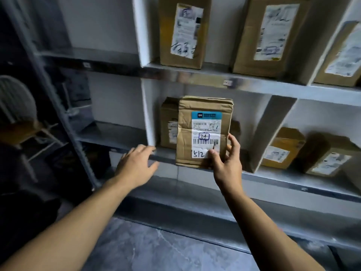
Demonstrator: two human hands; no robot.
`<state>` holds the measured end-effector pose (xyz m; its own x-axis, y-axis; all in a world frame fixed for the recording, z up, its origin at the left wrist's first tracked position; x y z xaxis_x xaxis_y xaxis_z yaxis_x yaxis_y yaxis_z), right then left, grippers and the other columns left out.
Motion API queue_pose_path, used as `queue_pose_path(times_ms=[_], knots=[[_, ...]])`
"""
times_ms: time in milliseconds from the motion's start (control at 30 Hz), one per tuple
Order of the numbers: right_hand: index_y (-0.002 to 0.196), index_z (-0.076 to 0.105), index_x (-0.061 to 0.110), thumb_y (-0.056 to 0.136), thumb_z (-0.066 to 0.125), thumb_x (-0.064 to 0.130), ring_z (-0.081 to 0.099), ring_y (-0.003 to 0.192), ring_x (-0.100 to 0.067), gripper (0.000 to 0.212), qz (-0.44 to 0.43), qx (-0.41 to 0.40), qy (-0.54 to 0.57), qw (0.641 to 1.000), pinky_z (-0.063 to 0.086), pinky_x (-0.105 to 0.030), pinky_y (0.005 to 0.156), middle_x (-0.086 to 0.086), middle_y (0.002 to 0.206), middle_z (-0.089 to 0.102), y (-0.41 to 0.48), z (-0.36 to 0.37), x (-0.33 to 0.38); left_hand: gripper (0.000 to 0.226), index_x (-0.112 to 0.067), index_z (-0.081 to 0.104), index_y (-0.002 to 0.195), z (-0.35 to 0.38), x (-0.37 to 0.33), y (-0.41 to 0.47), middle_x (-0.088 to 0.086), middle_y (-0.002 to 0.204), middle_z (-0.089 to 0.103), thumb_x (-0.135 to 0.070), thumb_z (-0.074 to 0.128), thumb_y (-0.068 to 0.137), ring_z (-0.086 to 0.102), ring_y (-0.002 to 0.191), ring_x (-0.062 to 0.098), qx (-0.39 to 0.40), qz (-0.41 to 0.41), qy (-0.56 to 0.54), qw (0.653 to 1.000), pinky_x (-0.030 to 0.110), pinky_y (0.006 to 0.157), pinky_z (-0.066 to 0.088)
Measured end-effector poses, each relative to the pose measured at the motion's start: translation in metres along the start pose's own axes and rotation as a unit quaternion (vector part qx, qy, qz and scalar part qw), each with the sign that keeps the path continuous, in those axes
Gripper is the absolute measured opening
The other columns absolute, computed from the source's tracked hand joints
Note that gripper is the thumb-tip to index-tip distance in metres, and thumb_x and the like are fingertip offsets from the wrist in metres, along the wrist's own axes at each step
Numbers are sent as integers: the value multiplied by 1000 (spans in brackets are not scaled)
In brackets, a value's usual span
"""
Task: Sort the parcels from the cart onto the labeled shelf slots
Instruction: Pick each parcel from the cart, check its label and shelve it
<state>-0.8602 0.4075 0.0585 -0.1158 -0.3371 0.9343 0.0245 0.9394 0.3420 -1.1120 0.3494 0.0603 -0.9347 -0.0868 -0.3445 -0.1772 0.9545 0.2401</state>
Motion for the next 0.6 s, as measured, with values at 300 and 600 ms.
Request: queue_pose_path(times_ms=[300, 600], knots=[[134, 32, 48, 94, 65, 16, 61, 116, -9, 61, 7, 160, 31, 987, 52, -44, 101, 10, 127, 58, -8, 161, -8, 49, -28, 47, 136, -48, 135, -40, 0, 135, 51, -44, 56, 91, 47, 123, 26, -29, -164, 71, 983, 41, 100, 38], [135, 35, 52, 85, 66, 37, 62, 115, -13, 61, 54, 157, -8, 986, 53, -48, 98, 10, 129, 61, 24, 332, -33, 50, -31, 43, 139, -70, 272, 13, -5, 137, 46, -46, 52, 92, 43, 124, 22, 17, -146, 95, 985, 40, 104, 33]])
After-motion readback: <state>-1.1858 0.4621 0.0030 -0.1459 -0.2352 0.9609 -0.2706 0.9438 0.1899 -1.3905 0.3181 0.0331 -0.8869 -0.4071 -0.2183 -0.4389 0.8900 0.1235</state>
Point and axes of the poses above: each hand's wrist, its own y-axis towards the middle knuckle, its own z-axis out of the palm, x = y × z, the point moved 3 cm from there along y, towards the middle knuckle
